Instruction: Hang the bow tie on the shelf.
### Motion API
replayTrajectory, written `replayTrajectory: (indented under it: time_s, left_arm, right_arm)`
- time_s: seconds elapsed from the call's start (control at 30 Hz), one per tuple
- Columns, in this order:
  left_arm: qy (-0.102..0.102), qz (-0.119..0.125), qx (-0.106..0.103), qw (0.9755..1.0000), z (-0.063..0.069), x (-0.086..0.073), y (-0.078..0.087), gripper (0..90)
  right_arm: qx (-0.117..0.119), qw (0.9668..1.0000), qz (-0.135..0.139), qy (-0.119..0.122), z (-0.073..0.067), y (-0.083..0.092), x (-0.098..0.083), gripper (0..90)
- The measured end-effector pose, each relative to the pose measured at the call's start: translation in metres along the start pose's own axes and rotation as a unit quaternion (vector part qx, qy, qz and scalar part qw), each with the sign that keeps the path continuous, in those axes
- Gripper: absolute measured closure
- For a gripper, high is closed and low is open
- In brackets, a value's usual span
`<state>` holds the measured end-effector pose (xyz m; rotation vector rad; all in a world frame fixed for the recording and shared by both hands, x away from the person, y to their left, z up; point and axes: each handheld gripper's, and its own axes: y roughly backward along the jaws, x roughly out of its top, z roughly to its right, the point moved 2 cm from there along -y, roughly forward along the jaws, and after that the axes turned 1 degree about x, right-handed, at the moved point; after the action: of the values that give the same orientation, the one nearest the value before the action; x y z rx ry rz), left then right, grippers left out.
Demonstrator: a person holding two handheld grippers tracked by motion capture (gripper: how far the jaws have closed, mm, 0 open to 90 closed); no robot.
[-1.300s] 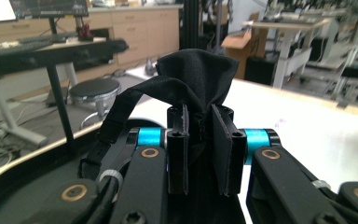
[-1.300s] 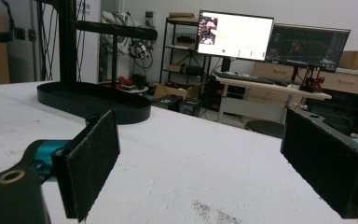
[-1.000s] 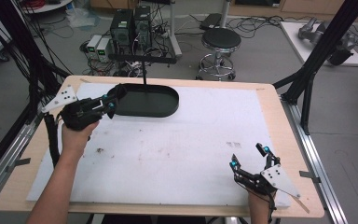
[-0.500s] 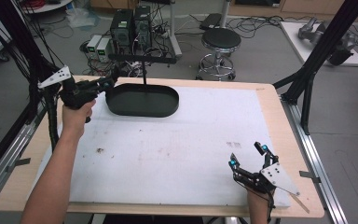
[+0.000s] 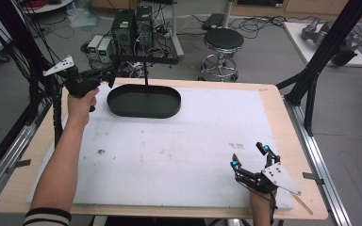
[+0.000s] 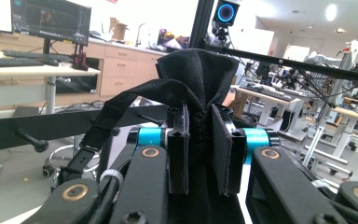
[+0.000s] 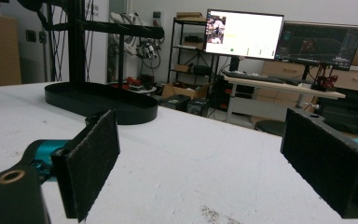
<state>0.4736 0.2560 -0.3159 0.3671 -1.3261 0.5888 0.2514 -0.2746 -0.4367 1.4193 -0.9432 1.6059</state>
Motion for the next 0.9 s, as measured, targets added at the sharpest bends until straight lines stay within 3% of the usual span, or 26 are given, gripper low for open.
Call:
replayTrajectory:
  time_s: [0.27,0.5,0.67,0.73,0.77,0.8,0.9]
  left_arm:
    - [-0.005,-0.012,0.004,0.9999,-0.018,0.007,-0.016,77.0]
    - [-0.003,0.0,0.028,0.9996,-0.035,0.012,-0.01,77.0]
    - [-0.006,0.004,0.053,0.9986,-0.042,0.013,-0.006,77.0]
    - [-0.006,0.003,0.082,0.9966,-0.049,0.011,-0.004,76.9]
    - [-0.006,0.003,0.082,0.9966,-0.049,0.011,-0.004,76.9]
    - [-0.003,0.009,0.097,0.9952,-0.054,0.009,-0.004,76.9]
    - [0.0,0.017,0.114,0.9933,-0.06,0.007,-0.003,76.8]
  right_arm:
    - [0.004,1.0,-0.005,-0.004,-0.001,0.0,0.0,10.8]
    - [0.003,1.0,-0.006,-0.002,-0.001,-0.001,0.0,10.8]
    - [0.008,0.9999,-0.009,-0.001,-0.005,-0.005,0.0,10.8]
    - [0.013,0.9999,-0.008,0.005,-0.007,-0.006,0.0,10.9]
    - [0.014,0.9999,-0.009,0.005,-0.009,-0.007,0.001,10.8]
    - [0.014,0.9998,-0.007,0.009,-0.009,-0.007,0.001,10.9]
    - [0.015,0.9998,-0.006,0.011,-0.011,-0.007,0.002,10.9]
